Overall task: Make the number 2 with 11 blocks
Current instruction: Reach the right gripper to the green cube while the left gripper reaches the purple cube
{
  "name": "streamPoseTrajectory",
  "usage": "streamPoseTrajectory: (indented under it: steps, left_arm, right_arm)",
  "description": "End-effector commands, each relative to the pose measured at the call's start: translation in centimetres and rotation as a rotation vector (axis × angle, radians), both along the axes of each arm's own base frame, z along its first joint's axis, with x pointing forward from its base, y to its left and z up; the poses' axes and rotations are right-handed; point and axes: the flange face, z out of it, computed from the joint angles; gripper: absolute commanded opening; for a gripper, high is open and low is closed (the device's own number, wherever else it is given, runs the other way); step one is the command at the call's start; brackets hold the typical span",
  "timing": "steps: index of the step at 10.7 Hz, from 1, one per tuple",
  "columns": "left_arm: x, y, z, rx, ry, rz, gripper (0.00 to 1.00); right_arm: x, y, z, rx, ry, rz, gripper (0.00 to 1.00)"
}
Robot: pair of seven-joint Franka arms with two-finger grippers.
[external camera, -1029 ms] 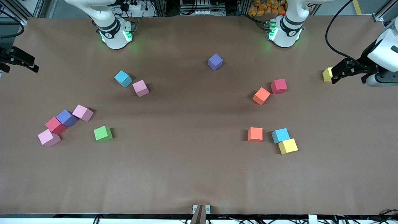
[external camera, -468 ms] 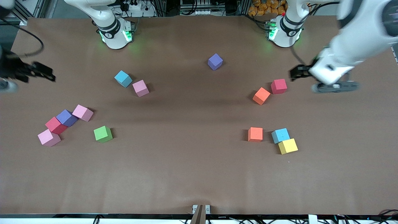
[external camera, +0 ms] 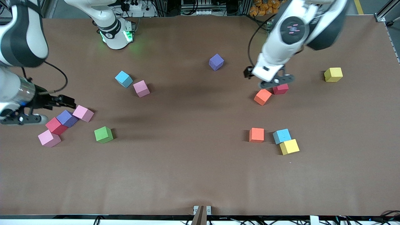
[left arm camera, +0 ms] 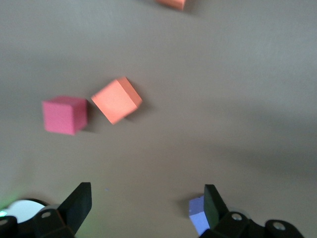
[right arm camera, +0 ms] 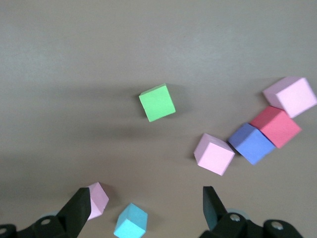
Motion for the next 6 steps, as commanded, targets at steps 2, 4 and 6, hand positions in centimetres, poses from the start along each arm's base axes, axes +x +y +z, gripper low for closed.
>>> streamPoseTrajectory:
  steps: [2,4,6]
  left_arm:
    - [-6.6,-3.7,-5.4,0.028,-0.021,0.104,1.0]
    - [-10.5,-6.0,-8.3,0.003,-0.003,0.176,1.0]
    - [-14.9,-8.1,-10.8,-0.001,-0.033,0.242,1.0]
  right_arm:
    - [1.7,0.4,-7.3,0.067,0.004,0.091,1.0]
    - [1.5,0.1,-12.7,0.093,-0.001,0.158,1.0]
    - [1.6,0.0,-17.0,0.093,-0.014,0.22,1.0]
